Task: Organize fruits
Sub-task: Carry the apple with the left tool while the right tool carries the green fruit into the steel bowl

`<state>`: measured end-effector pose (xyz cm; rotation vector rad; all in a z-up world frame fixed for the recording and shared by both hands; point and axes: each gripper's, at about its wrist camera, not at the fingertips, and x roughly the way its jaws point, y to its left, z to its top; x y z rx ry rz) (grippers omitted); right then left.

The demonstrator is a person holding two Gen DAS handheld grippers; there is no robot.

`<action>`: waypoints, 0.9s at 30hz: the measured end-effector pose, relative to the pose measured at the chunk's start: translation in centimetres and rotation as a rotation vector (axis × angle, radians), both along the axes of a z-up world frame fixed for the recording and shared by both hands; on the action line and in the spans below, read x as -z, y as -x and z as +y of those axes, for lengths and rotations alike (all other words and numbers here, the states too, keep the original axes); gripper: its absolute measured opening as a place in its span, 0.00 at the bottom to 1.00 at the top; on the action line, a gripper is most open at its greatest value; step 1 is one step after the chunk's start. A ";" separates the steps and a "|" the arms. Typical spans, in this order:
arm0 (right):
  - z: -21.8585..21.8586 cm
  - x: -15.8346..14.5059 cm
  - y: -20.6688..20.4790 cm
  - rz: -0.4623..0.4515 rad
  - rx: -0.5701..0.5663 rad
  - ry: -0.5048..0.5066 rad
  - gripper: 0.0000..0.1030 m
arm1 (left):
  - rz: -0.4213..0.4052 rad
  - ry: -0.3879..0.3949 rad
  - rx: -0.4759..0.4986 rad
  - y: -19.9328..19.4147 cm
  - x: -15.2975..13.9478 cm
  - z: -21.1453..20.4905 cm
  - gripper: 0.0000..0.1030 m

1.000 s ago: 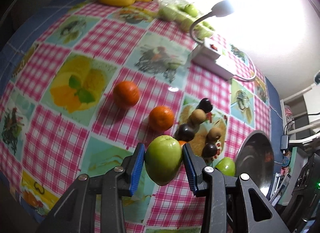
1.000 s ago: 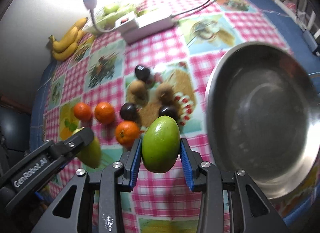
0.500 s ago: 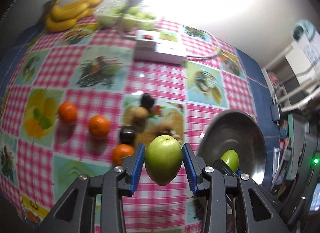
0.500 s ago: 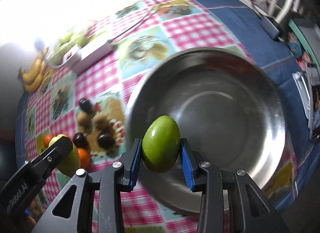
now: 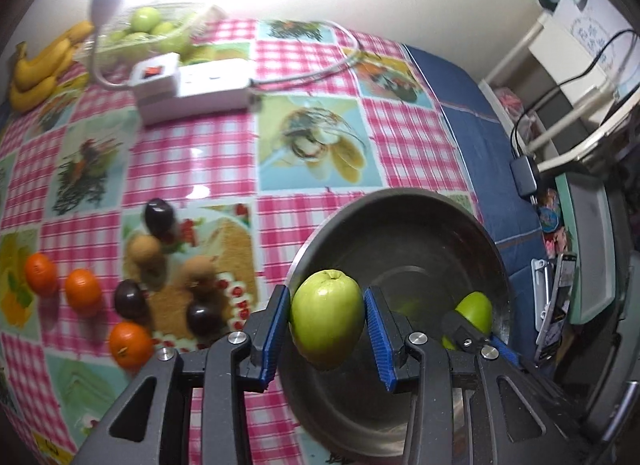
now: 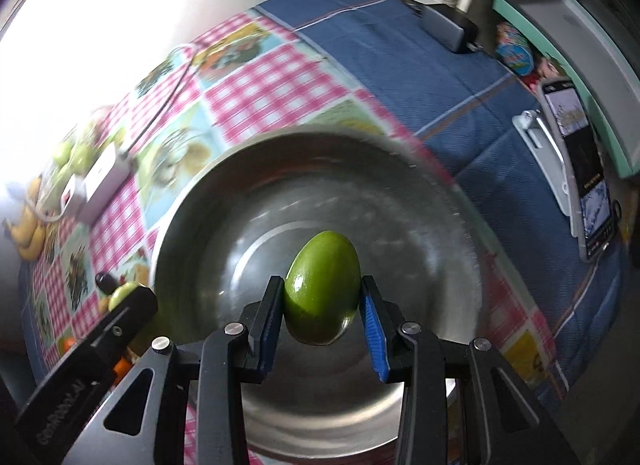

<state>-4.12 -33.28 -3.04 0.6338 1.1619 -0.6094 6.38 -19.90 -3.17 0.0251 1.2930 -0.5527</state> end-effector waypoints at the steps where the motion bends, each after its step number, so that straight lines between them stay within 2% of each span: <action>1: -0.3 0.1 0.0 0.002 0.009 0.003 0.38 | 0.006 0.000 0.010 0.0 0.3 -0.4 0.40; 5: -1.1 0.1 0.2 0.003 0.032 0.006 0.38 | 0.010 -0.024 0.040 -0.3 1.3 -1.9 0.40; 16: -1.9 1.4 -1.2 0.035 0.021 -0.003 0.38 | 0.032 -0.015 0.044 -2.2 3.0 -3.5 0.40; 27: -1.9 2.6 -4.4 0.029 -0.027 -0.023 0.38 | 0.013 0.001 -0.012 -5.6 3.7 -2.2 0.40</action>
